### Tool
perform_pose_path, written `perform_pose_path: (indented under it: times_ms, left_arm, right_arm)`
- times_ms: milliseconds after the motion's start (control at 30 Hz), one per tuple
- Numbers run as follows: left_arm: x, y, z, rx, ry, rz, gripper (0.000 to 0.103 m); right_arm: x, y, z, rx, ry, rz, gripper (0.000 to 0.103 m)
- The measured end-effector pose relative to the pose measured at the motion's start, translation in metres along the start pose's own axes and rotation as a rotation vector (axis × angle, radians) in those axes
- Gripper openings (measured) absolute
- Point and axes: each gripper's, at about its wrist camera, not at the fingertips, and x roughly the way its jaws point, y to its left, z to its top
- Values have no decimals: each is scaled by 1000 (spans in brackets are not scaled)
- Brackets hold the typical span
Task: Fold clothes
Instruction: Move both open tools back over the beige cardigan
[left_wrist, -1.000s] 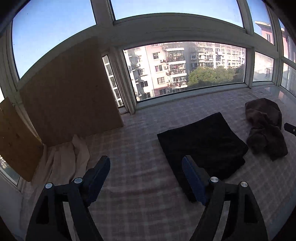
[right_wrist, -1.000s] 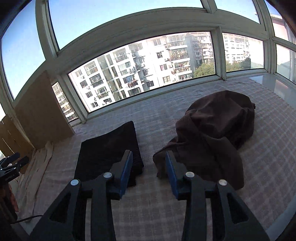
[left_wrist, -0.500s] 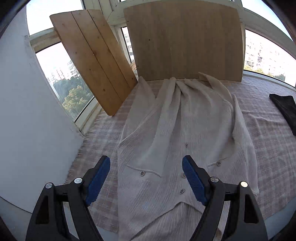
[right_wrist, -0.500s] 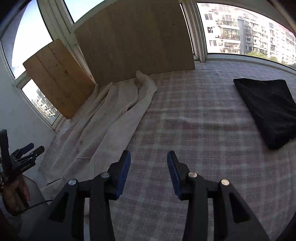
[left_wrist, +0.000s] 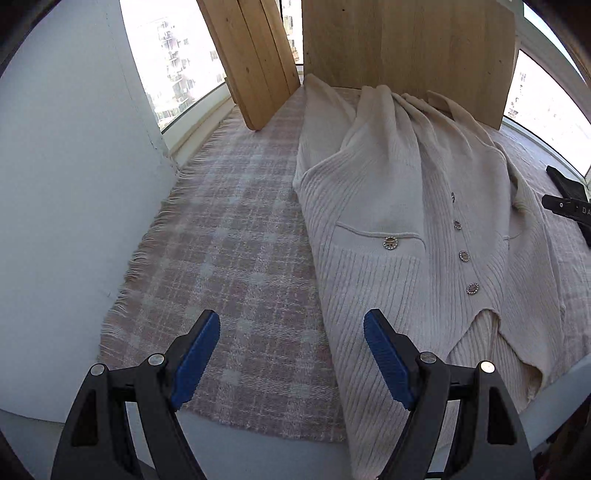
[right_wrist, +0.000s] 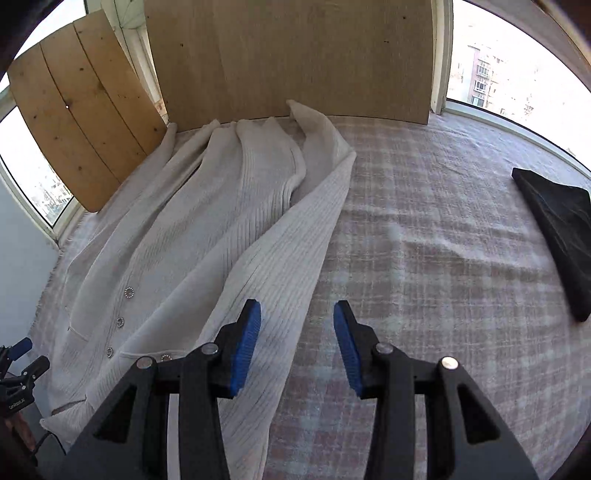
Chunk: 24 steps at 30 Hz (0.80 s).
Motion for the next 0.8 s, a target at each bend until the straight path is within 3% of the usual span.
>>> perform_pose_path:
  times_ms: [233, 433, 567, 667, 800]
  left_arm:
    - [-28, -15, 1, -26, -37, 62, 79]
    - [-48, -31, 11, -101, -73, 132, 79]
    - [-56, -40, 21, -129, -94, 147, 79]
    - [-59, -46, 28, -122, -111, 146, 79]
    - [-59, -52, 34, -106, -118, 133, 79]
  right_arm:
    - [80, -50, 85, 85, 28, 59, 41]
    - [134, -45, 140, -55, 60, 10, 41]
    - [148, -33, 158, -136, 51, -5, 42]
    - [147, -16, 157, -246, 58, 8, 11]
    - [136, -6, 153, -282, 53, -23, 10]
